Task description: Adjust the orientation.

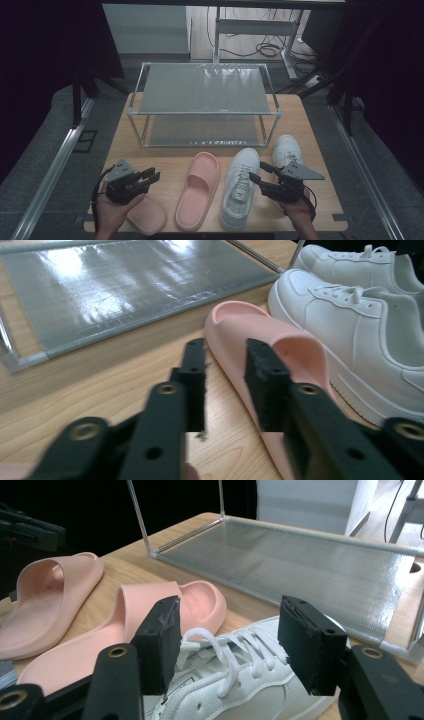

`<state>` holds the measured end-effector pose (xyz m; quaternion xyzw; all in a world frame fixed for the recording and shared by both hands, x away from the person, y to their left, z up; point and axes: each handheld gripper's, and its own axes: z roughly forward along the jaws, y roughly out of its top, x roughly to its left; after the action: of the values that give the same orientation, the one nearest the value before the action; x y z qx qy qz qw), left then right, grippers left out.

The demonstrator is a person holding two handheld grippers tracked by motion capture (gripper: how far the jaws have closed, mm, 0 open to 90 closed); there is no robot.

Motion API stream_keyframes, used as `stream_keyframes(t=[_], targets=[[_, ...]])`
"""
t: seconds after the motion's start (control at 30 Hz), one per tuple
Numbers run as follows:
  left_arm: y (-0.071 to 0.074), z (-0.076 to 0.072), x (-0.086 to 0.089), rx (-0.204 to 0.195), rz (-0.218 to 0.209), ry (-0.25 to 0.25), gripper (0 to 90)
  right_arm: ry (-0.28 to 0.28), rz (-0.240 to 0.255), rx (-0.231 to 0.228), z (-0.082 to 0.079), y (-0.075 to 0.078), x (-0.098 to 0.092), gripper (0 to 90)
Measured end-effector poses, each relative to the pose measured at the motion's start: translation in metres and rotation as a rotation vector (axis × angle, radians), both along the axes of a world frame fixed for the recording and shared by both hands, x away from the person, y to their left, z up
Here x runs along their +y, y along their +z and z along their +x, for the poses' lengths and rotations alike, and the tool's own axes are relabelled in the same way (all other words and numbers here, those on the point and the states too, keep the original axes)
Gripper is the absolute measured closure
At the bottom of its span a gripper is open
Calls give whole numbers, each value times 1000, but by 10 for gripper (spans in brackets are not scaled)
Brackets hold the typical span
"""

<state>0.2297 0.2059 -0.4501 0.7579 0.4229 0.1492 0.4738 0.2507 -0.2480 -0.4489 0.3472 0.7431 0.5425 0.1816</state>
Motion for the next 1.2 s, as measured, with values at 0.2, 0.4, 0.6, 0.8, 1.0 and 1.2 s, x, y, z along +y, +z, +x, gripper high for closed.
stream_keyframes(t=[0.2,0.4,0.6,0.8,1.0,1.2], targets=[[-2,1,-1,-2,0,13,882,-8,-2,1,1,0,0,427],[4,-4,10,4,-9,34,900,-16,5,11,3,-1,-3,427],[6,-15,38,19,25,110,900,-30,14,38,3,-1,-8,427],[-1,-23,59,43,37,172,900,-43,15,50,3,-1,-9,427],[-7,-27,82,63,61,228,900,-51,16,64,5,-3,-7,424],[-18,-31,97,84,69,275,900,-50,5,62,4,-3,-5,422]])
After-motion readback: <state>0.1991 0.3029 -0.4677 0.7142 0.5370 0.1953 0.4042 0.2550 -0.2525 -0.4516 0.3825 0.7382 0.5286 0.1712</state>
